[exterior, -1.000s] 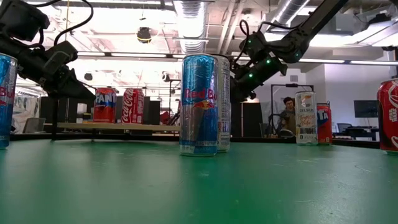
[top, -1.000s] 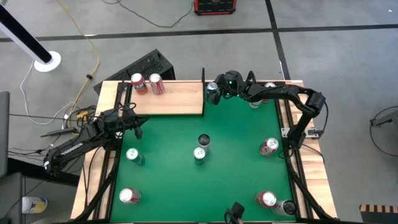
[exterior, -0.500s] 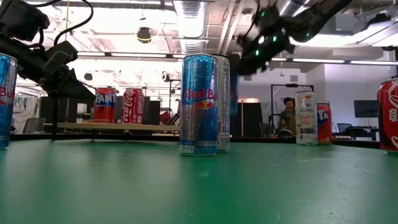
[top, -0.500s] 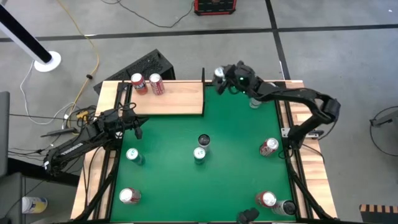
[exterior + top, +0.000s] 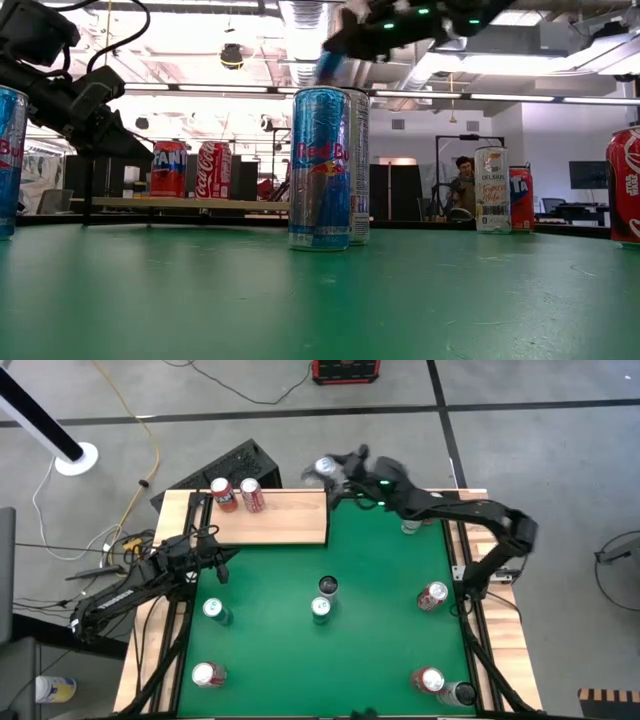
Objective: Place canned beverage on shelf
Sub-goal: Put the top blue soda can on the shelf
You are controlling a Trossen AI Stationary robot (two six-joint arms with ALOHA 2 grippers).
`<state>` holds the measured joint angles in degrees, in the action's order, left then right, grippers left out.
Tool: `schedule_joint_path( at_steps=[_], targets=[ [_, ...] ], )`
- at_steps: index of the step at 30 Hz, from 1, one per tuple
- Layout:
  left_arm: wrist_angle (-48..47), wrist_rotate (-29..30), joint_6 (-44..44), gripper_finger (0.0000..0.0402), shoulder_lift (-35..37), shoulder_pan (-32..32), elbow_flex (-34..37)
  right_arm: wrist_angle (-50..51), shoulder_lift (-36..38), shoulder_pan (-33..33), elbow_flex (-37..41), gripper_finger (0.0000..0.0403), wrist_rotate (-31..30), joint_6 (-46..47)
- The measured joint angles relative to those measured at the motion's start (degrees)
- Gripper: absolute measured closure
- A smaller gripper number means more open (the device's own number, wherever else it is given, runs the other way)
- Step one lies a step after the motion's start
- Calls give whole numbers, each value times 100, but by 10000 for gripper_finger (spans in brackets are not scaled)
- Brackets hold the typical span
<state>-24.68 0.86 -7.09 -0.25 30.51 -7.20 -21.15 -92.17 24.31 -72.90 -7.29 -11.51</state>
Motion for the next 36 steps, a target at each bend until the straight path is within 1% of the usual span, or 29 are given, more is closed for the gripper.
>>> schedule_joint_path(
  at_steps=[2,6,10,14,22,25,30,36],
  targets=[
    [-1,2,0,402,-2,-1,0,662,-445,-99,-588,138,6,94],
    [-1,1,0,402,0,-1,0,1621,-1325,-150,-1805,138,18,208],
    [1,-1,0,402,-1,0,0,2164,-2120,-51,-2762,138,352,618],
    [1,0,0,402,0,1,0,2446,-2746,38,-3393,138,588,917],
    [1,-2,0,402,0,-1,0,2564,-3559,72,-4029,138,590,1017],
    [-1,0,0,402,0,0,0,2811,-3729,99,-4205,138,592,1019],
    [1,-2,0,402,0,-1,0,3049,-3947,160,-4417,138,592,1097],
    [-1,0,0,402,0,1,0,3158,-3957,215,-4427,138,592,1104]
  ],
)
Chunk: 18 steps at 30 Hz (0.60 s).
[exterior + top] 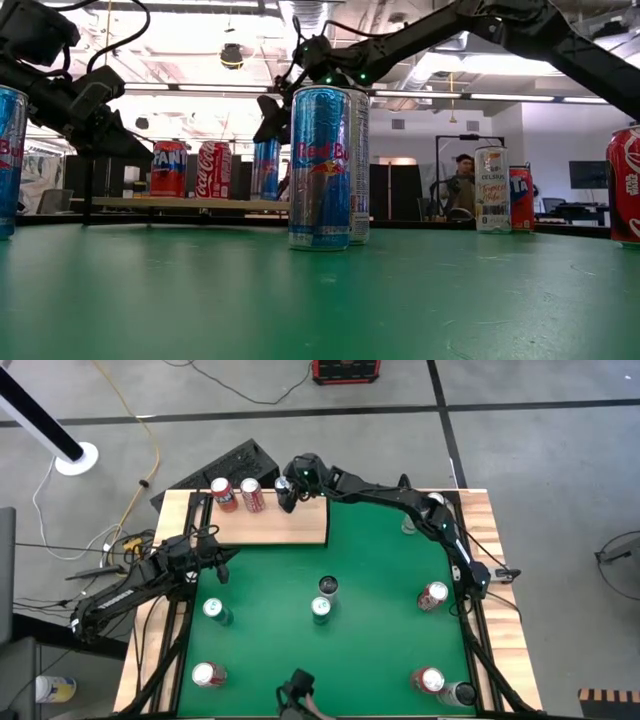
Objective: Place canned beverage on shelf
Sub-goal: Put the top blue soda can on the shelf
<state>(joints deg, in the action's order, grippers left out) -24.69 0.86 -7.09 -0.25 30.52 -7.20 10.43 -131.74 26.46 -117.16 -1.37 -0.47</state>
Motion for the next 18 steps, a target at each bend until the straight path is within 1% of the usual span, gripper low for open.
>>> schedule_joint_path(
  at_steps=[7,9,14,18],
  targets=[
    [0,0,0,402,0,0,0,59,0,28,0,137,8,2],
    [0,0,0,402,0,0,0,64,0,28,0,121,7,0],
    [0,0,0,402,-1,0,2,70,2,28,0,59,7,-4],
    [0,0,0,402,0,0,2,74,26,26,0,37,7,-14]
  ],
)
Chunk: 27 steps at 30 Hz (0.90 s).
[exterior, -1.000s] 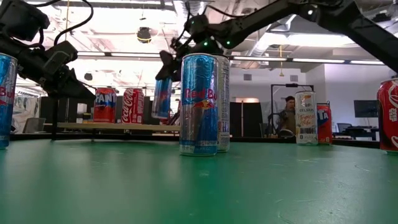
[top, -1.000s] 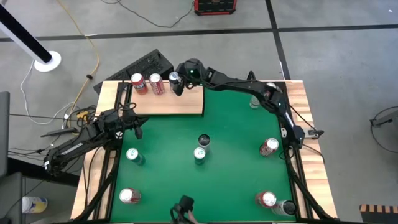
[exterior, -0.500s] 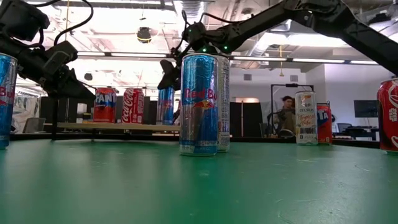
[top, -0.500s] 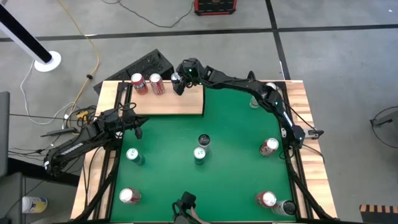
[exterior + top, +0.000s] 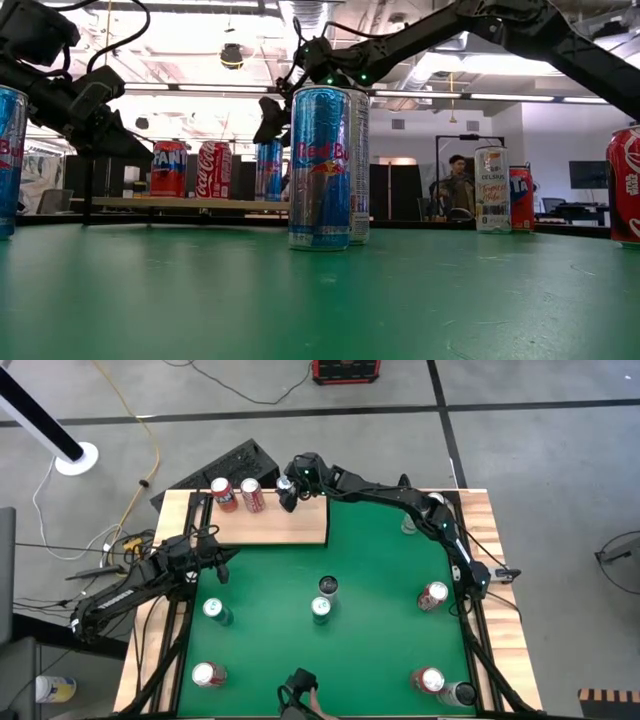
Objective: Place canned beverage on shelf
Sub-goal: Put the top blue soda can on the shelf
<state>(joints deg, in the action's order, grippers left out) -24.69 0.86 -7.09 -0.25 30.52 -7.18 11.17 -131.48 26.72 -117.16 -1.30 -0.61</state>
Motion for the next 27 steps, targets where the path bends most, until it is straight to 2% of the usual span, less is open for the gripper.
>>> schedule_joint_path(
  at_steps=[7,10,19,22,27],
  targets=[
    [0,0,0,402,0,-1,-1,100,499,-29,2,33,-1,-160],
    [0,0,0,402,-1,-1,0,459,917,-92,2,32,0,-284],
    [0,0,0,402,0,-2,0,2797,2579,-540,166,31,-162,-394],
    [1,0,0,402,0,-1,-1,2686,3050,-790,715,31,-613,-354],
    [2,0,0,402,-2,0,0,1539,3809,-1073,2327,35,-1050,-160]
  ],
)
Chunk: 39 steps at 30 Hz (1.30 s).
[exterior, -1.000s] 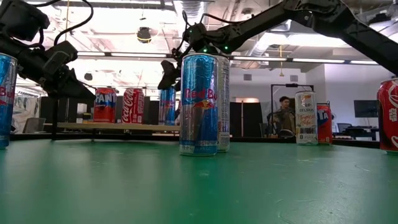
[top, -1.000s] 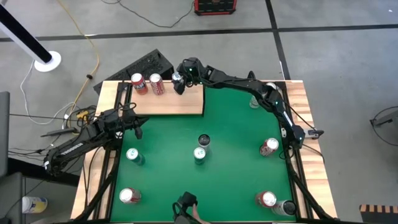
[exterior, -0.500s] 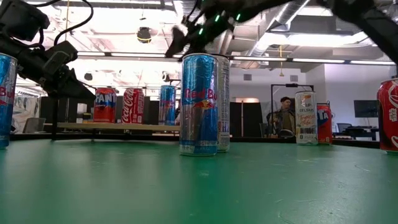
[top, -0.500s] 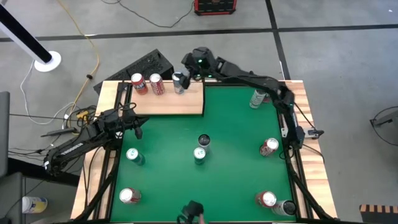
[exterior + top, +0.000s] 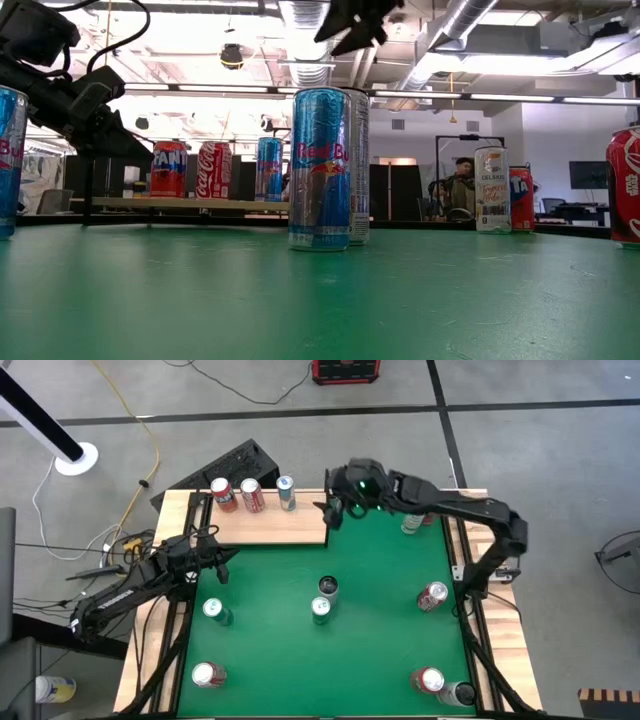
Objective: Place canned beverage on shelf
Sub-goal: Put the top blue soda can on the shelf
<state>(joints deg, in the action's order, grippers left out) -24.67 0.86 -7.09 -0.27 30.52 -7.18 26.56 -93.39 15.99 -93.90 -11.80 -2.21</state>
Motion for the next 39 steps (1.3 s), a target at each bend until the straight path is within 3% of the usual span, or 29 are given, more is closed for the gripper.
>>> schedule_joint_path(
  at_steps=[3,6,13,17,24,26,32,39],
  targets=[
    [-2,0,0,402,1,-1,-1,-1524,398,-42,1100,41,-57,350],
    [0,0,0,402,2,-1,0,-2702,388,53,1666,43,99,557],
    [-2,1,0,401,2,-1,0,-3230,-697,379,1324,76,118,764],
    [-2,0,0,402,0,-2,0,-3195,-1244,727,977,145,116,1136],
    [-1,2,0,402,0,0,0,-2886,-1854,1085,562,346,119,1289],
    [-2,0,0,402,2,-2,0,-2934,-1995,1103,475,384,121,1210],
    [-2,0,0,402,2,-1,0,-2936,-2137,1111,317,368,109,1138],
    [-2,0,0,402,1,-2,0,-3073,-2137,1138,301,387,-15,1112]
  ],
)
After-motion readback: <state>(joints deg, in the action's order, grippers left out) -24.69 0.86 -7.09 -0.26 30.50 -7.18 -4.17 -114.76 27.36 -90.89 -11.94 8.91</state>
